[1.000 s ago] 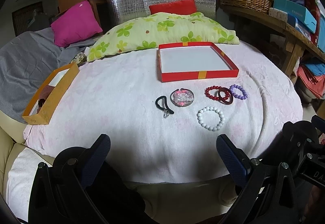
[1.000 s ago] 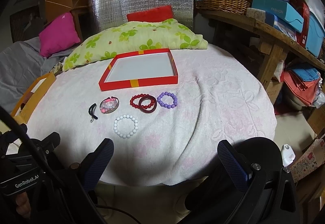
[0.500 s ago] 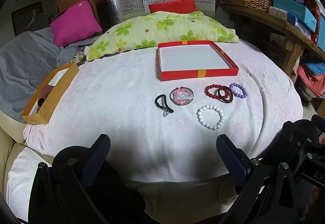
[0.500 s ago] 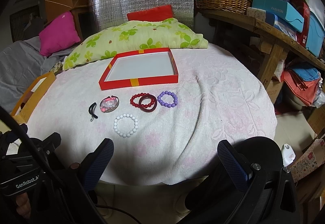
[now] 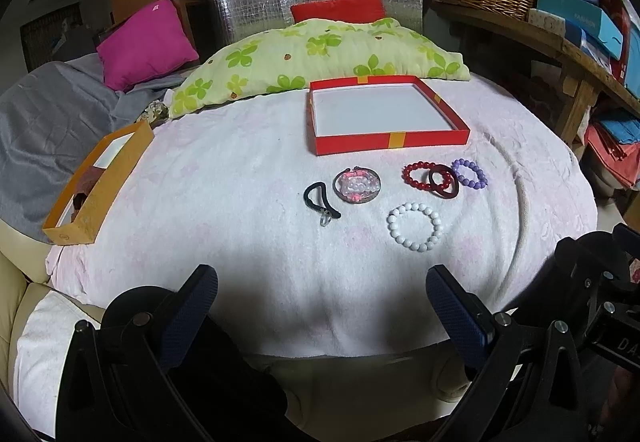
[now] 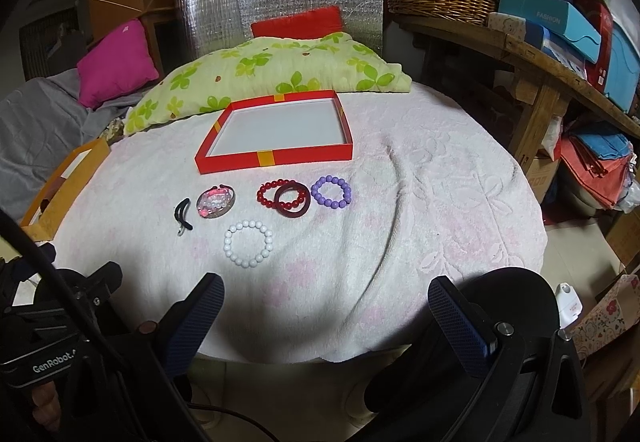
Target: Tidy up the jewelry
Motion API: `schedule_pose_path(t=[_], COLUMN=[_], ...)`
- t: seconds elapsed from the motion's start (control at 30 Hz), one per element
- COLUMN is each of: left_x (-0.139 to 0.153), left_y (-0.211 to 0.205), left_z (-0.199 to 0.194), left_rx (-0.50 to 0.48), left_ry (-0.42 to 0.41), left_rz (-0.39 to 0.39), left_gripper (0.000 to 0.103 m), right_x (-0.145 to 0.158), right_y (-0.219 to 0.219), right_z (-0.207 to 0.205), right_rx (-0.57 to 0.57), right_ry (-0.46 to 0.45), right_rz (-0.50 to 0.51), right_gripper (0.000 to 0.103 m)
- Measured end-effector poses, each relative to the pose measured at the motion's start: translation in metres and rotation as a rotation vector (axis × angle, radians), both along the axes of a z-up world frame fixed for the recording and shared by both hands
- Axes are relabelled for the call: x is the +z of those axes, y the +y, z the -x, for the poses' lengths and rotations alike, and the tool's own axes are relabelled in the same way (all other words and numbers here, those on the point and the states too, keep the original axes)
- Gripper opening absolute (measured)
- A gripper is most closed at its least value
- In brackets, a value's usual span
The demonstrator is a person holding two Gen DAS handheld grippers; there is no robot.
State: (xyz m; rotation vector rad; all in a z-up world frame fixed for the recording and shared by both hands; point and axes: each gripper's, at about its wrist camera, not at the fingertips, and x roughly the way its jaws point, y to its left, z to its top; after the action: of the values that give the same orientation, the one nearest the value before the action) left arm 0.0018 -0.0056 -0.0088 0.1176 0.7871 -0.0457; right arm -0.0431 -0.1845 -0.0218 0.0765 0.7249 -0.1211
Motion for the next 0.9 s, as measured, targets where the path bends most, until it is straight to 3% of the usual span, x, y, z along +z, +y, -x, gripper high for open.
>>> schedule_pose_path(t=[0.7,0.9], left_x=[-0.0025,-0.0009], left_y=[-0.0015,-0.0036], left_z=[-0.0015,0.0015], left_rx=[-0.003,-0.015], left_ry=[0.008,-0.018], left_rz=[-0.004,0.000], left_gripper=[0.103,0.103], right_x=[-0.0034,0.0011], right_y=[-0.0003,0.0009], right_z=[-0.0011,0.0021], right_rx=[0.002,0.012], right_ry=[0.006,-0.030], right_rz=[-0.002,-0.001], right_gripper=[0.103,0.103])
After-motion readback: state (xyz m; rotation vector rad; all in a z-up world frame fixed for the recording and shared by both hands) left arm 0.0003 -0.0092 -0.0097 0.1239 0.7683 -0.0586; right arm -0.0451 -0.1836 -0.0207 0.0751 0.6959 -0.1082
